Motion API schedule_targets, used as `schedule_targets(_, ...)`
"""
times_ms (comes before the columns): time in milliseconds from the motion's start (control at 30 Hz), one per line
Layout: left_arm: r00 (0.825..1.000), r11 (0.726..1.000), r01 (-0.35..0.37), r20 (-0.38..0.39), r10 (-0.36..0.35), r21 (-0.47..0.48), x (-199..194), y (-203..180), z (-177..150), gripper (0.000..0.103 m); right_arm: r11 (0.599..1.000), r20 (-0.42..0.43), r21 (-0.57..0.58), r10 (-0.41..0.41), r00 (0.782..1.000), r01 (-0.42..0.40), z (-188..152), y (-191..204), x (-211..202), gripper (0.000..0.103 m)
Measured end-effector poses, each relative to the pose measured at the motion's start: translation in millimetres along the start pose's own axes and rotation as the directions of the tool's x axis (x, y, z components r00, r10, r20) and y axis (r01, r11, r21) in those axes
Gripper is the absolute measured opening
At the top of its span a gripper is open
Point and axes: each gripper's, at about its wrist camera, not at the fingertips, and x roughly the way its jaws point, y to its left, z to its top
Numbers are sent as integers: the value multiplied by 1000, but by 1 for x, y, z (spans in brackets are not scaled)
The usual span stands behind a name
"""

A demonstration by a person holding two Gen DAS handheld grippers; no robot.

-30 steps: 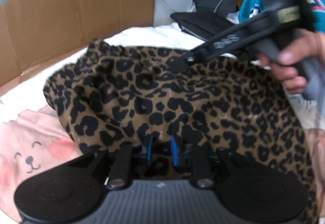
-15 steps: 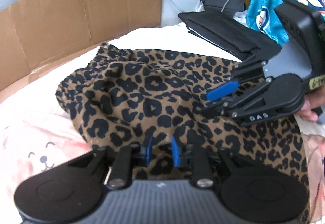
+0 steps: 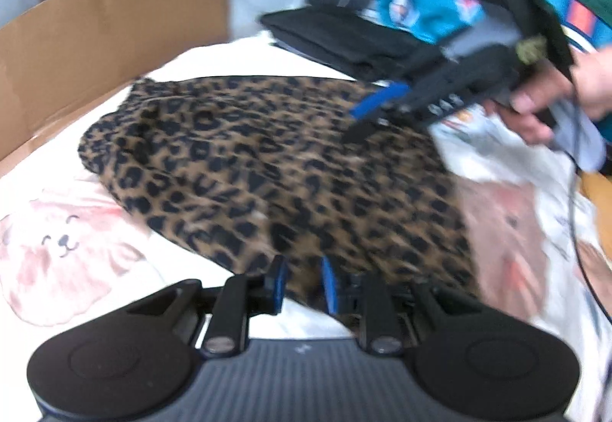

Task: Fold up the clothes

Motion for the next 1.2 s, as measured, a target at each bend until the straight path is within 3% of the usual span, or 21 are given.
schedule_targets(233, 999, 994, 36, -36, -33, 99, -33, -30, -21, 23, 998, -11, 4, 68, 998, -68, -20, 20, -28, 37)
schedule_targets(533, 998, 987, 41, -59, -32, 157, -61, -45, -37, 27, 989, -16, 101, 109, 994, -107, -37, 26, -57, 37)
schedule_targets(700, 997, 974, 64, -64, -52, 215, -78, -61, -46, 28, 989, -46, 89, 125, 991, -121, -53, 36, -70, 38)
schedule_targets(867, 995, 966, 81, -71, -66, 244, -83, -75, -55, 29, 987, -66, 107, 129, 989, -122, -69, 40, -86, 38)
schedule_targets(967, 994, 953, 96, -77, -77, 289, -75, -86, -61, 35, 982, -89, 138, 141, 986, -128, -80, 41, -93, 38)
schedule_targets(1067, 991, 958, 122, -82, -104, 258, -61, -90, -66, 35, 976, -113, 172, 152, 982, -132, -90, 45, -99, 38)
schedule_targets(1200, 981, 976, 182, -91, -171, 122, -43, -86, -73, 35, 969, -140, 186, 187, 972, -160, -102, 52, -99, 38)
